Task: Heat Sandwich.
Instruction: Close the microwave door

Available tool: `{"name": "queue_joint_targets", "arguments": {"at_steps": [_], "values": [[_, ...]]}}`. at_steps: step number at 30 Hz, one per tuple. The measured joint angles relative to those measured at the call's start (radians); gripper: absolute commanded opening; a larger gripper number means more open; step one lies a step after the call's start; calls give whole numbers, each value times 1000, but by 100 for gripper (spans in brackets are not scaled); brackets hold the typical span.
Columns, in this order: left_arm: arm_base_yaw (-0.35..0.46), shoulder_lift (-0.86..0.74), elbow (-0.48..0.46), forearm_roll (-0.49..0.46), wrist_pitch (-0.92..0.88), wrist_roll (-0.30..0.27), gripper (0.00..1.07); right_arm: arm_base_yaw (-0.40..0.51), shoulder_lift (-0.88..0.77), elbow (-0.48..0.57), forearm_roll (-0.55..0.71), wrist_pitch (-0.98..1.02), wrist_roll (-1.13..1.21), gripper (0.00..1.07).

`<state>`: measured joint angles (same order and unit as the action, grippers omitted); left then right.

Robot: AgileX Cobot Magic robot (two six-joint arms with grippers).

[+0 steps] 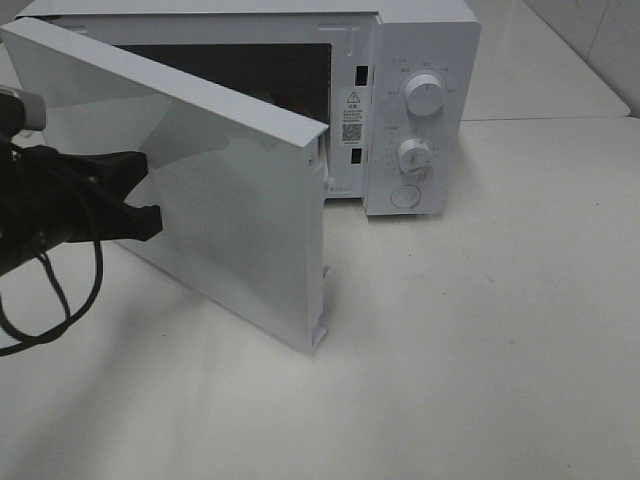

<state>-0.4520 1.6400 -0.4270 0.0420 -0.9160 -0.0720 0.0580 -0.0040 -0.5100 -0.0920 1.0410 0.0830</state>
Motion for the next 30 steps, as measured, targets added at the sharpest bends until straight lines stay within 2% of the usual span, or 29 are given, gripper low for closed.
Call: {"name": "queue_joint_targets", "arguments": {"at_steps": [11,14,22,23,30], "values": [[-128,94,-137,-105,14,23,0,0,0,0,0,0,0,76],[-166,126,-203,-148,62,63,0,0,0,0,0,0,0,76],[-222,182,-306,-216,91,113,0,0,0,0,0,0,0,76],[-236,197,-335,-230,104,132,0,0,0,0,0,0,0,76],[-254,250,-431,-264,147,171,0,0,0,0,0,0,0,76]]}}
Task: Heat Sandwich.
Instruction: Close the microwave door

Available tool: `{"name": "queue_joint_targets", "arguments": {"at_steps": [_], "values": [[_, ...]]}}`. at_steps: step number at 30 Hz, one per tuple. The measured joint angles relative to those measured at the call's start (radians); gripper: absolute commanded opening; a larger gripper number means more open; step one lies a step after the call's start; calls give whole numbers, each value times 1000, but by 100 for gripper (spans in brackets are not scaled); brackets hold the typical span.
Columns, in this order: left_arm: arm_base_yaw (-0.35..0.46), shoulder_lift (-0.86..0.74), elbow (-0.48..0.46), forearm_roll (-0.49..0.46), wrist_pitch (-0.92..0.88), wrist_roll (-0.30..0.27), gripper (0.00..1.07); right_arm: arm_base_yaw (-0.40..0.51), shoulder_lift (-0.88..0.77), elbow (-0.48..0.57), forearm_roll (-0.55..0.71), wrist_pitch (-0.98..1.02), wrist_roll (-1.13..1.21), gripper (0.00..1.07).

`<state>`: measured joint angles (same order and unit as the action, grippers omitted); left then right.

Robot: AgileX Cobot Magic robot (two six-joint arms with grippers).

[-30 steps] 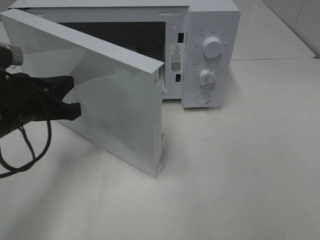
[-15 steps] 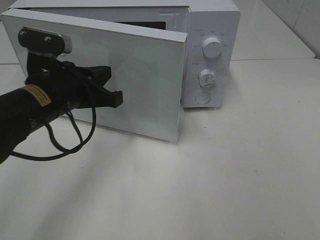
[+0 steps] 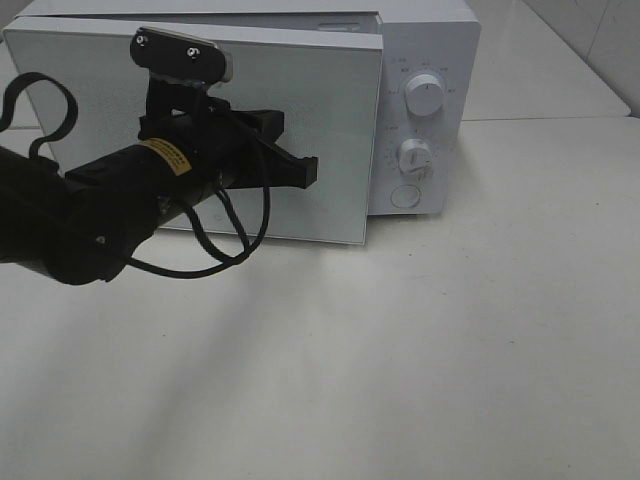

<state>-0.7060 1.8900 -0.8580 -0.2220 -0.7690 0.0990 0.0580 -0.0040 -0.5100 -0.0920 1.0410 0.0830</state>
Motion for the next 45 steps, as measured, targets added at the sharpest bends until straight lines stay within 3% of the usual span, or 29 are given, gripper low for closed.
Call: {"name": "queue_joint_targets", "arguments": {"at_steps": [15,31,45], "values": [[-6,108,-185,-13,91,11,0,0,0,0,0,0,0,76],[-27,197,-354,-125,173,152,0,0,0,0,0,0,0,76],[-35,210,-377,-152,218,175,0,0,0,0,5,0,0,76]]}}
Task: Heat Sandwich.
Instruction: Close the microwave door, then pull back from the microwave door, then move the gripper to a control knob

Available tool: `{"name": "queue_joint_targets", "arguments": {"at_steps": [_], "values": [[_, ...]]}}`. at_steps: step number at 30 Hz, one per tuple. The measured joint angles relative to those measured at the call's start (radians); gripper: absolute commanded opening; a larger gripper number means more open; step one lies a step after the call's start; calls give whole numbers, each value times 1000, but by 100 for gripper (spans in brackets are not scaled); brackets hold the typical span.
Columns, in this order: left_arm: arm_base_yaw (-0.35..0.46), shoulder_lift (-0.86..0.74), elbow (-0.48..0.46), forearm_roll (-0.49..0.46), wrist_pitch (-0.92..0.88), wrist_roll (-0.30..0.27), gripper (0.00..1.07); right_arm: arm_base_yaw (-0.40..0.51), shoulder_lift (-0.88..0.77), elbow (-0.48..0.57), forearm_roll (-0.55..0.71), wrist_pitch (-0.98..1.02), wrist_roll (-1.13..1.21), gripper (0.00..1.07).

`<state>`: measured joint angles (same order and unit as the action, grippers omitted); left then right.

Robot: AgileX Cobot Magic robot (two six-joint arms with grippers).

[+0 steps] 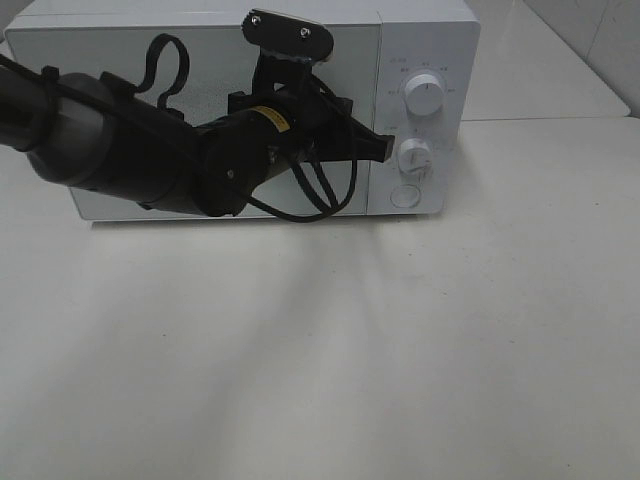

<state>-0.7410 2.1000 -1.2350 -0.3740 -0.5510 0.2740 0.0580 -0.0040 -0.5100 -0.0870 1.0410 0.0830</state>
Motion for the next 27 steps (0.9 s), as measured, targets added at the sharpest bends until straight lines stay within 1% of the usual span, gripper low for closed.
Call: {"name": "queue_joint_targets", "arguments": {"at_steps": [6,9,10,11,12,13,14,15,17,18,19,20,21,22,23,24,25,27], "values": [[-2,-5,0,-24,41,9,0,0,0,0,1,0,0,76],[-5,-34,43,-57,25,10,0,0,0,0,0,0,0,76],[-5,-34,43,-57,25,10,0,0,0,0,0,0,0,76],[-5,-55,74,-72,19,10,1,0,0,0,0,0,0,76],[-5,-65,86,-72,19,10,1,0,0,0,0,0,0,76],[-7,-77,102,-72,20,10,2,0,0,0,1,0,0,76],[-8,-90,116,-72,27,10,6,0,0,0,1,0,0,76],[-8,-90,116,-72,27,10,6,0,0,0,1,0,0,76],[-11,-131,152,-73,73,10,29,0,0,0,1,0,0,76],[-14,-148,163,-74,98,10,43,0,0,0,1,0,0,76],[-16,-178,182,-75,147,10,59,0,0,0,1,0,0,76],[-16,-178,182,-75,147,10,59,0,0,0,1,0,0,76],[-17,-195,191,-76,168,8,89,0,0,0,1,0,0,76],[-17,-211,198,-79,185,3,102,0,0,0,1,0,0,76],[-17,-224,206,-82,210,-2,105,0,0,0,1,0,0,76],[-17,-224,206,-82,210,-2,105,0,0,0,1,0,0,76],[-18,-255,218,-87,257,-5,103,0,0,0,1,0,0,76],[-17,-279,222,-91,311,-6,102,0,0,0,1,0,0,76]]}}
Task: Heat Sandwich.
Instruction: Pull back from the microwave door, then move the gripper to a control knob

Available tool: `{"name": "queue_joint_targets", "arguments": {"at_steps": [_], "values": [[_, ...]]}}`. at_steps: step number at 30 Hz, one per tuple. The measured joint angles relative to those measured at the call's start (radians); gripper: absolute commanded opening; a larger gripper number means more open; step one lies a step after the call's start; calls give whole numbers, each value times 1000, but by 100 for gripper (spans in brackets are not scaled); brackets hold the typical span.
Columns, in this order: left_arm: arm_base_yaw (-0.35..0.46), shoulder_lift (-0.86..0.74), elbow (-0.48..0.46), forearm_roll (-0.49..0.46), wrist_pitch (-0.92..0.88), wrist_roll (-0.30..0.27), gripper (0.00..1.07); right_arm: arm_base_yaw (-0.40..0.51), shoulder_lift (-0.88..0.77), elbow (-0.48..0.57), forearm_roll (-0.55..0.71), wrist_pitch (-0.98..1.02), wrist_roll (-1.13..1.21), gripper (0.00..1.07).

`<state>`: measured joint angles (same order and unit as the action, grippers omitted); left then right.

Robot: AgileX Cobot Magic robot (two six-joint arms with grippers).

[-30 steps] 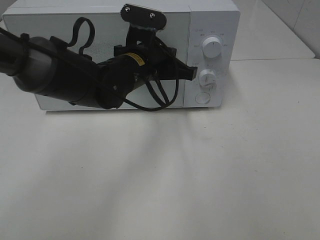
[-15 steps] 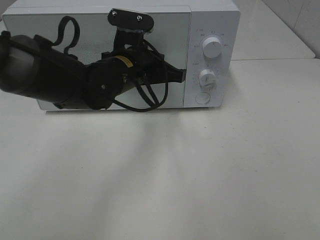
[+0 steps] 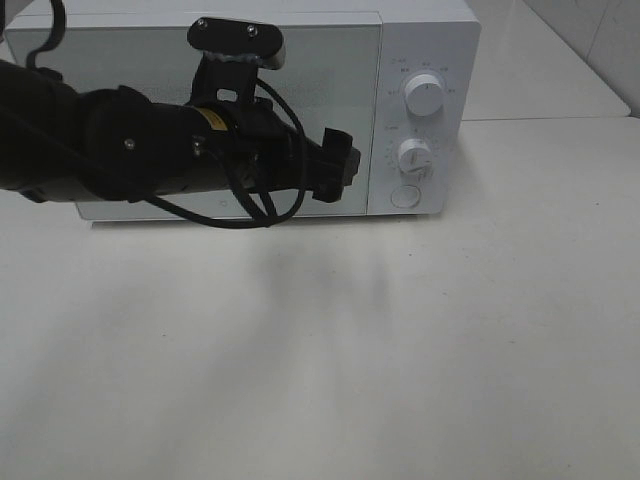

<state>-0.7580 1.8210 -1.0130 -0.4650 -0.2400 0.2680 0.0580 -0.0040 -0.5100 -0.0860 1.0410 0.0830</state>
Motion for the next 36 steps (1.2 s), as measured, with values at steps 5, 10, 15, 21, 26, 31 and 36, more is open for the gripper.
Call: {"name": "queue_joint_targets", "arguments": {"at_steps": [5,10,15,21,26,31,36], "values": [[0,-66,3,26,211,0,102,0,0,0,0,0,0,76],[0,-109,3,102,447,0,102,0,0,0,0,0,0,76],[0,-147,3,177,634,-1,102,0,0,0,0,0,0,76],[26,-153,3,189,787,-37,102,0,0,0,0,0,0,76],[96,-161,3,196,916,-50,102,0,0,0,0,0,0,76],[185,-197,3,198,1020,-60,102,0,0,0,0,0,0,76],[326,-265,4,209,1089,-73,102,0,0,0,0,0,0,76]]}}
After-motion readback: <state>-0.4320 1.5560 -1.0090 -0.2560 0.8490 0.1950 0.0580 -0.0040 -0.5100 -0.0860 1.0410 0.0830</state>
